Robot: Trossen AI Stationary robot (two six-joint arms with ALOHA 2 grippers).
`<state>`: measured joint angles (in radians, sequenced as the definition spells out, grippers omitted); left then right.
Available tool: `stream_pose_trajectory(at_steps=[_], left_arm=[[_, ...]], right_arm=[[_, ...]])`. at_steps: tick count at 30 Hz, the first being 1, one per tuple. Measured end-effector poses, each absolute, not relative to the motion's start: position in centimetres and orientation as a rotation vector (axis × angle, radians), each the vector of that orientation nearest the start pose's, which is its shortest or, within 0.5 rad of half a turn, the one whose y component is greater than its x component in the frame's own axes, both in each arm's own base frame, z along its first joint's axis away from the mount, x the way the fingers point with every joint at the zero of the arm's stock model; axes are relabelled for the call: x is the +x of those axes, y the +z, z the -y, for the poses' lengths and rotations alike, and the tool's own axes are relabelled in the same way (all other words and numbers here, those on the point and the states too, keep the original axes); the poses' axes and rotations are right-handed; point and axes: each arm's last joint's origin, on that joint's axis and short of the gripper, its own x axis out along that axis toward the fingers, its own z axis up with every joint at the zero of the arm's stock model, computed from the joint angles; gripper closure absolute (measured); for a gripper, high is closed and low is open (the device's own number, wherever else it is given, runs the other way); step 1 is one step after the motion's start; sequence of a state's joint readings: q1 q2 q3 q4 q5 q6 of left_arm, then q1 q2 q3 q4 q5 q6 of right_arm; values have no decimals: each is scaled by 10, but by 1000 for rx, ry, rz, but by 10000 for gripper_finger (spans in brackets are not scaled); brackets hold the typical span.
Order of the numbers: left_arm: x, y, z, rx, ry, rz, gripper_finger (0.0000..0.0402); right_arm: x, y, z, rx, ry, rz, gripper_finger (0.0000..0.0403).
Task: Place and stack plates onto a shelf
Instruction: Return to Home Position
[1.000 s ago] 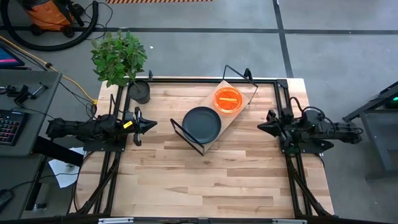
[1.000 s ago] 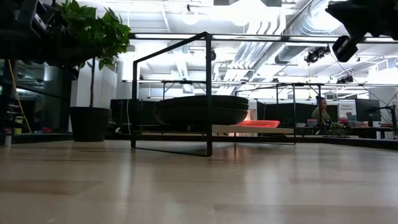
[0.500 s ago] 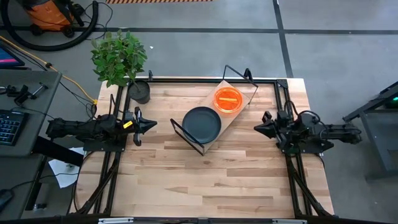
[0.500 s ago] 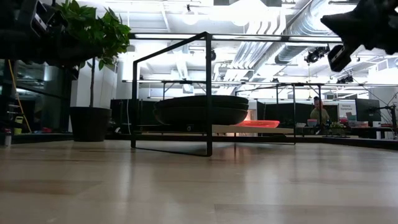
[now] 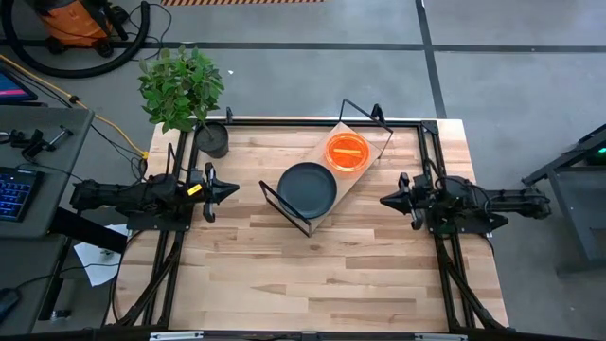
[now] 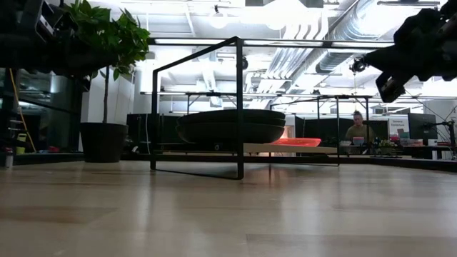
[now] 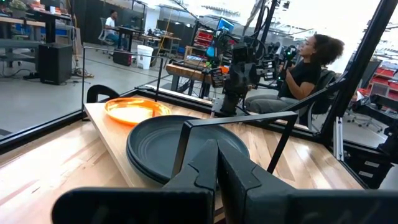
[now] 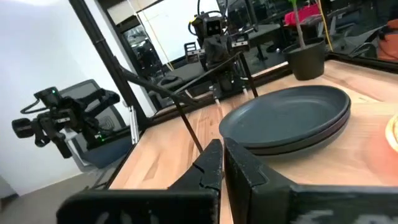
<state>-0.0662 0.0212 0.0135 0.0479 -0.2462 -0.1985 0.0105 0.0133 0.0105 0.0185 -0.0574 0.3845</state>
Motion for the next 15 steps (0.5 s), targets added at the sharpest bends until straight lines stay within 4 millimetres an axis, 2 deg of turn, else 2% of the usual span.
stream_pose_trajectory(at_steps=[15], left_arm=[[98, 171, -1, -204, 175, 58, 401]], right_arm=[[98, 168, -3, 581, 71, -6, 403]])
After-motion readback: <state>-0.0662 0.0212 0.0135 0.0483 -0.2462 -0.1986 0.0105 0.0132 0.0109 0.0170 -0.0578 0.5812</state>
